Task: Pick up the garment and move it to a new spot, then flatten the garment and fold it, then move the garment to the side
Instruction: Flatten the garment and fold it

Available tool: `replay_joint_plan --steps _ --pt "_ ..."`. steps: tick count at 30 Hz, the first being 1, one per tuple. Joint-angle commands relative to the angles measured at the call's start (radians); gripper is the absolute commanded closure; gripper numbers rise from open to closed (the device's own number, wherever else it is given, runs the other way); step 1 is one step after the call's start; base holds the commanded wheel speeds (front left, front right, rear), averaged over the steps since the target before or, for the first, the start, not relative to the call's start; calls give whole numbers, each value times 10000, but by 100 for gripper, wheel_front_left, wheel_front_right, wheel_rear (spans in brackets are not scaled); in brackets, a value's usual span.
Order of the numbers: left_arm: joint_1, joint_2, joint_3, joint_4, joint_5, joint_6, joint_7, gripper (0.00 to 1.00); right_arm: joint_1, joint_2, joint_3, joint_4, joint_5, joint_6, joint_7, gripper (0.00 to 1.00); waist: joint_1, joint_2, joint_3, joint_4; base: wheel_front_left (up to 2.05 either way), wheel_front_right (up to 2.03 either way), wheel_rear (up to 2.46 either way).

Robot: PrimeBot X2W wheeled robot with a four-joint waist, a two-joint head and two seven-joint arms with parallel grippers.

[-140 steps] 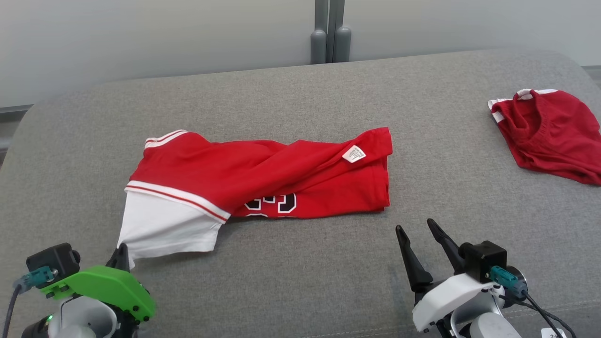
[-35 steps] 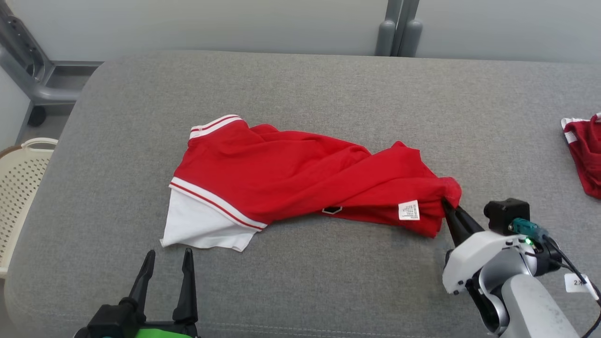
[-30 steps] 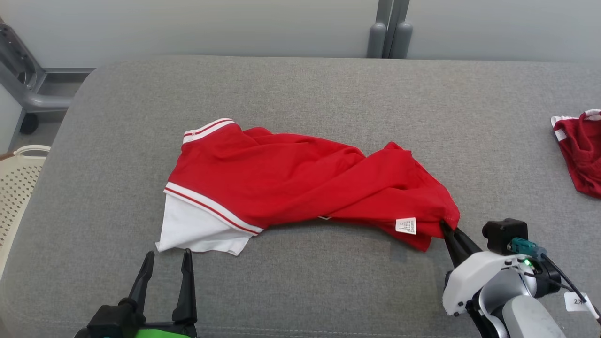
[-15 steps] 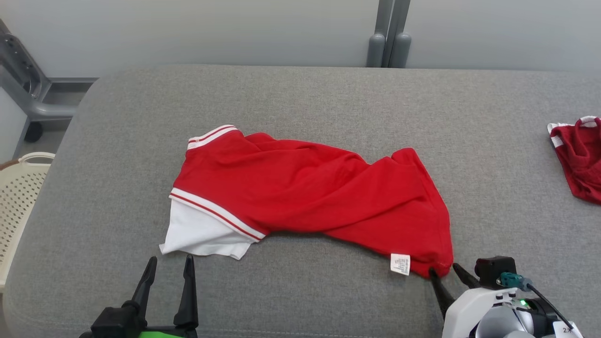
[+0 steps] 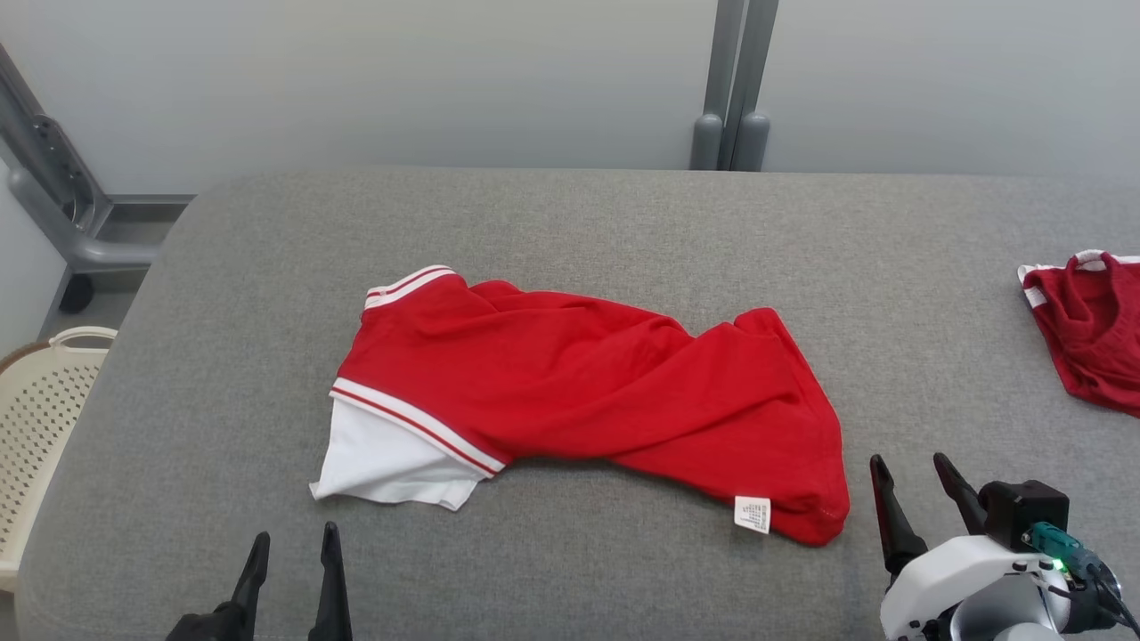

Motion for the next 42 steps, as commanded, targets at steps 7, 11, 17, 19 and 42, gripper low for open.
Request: replay_joint_plan --steps 7,11,17,19,42 --pt "-60 327 54 628 166 201 218 0 211 10 378 58 144 -12 -929 0 0 0 -515 -125 0 0 0" --pt "-201 517 -66 800 242 132 458 0 296 13 579 178 51 -12 -1251 0 0 0 -727 -182 0 0 0" --pt "-191 750 -441 687 463 -5 541 0 319 14 809 320 110 -12 -1302 0 0 0 -888 -350 0 0 0" --pt "-191 789 -491 672 468 -28 537 0 356 13 766 419 50 -12 -1199 0 0 0 -921 -399 0 0 0" --pt "-311 969 -619 737 98 31 917 0 348 16 637 509 210 -13 -889 0 0 0 -612 -722 0 0 0"
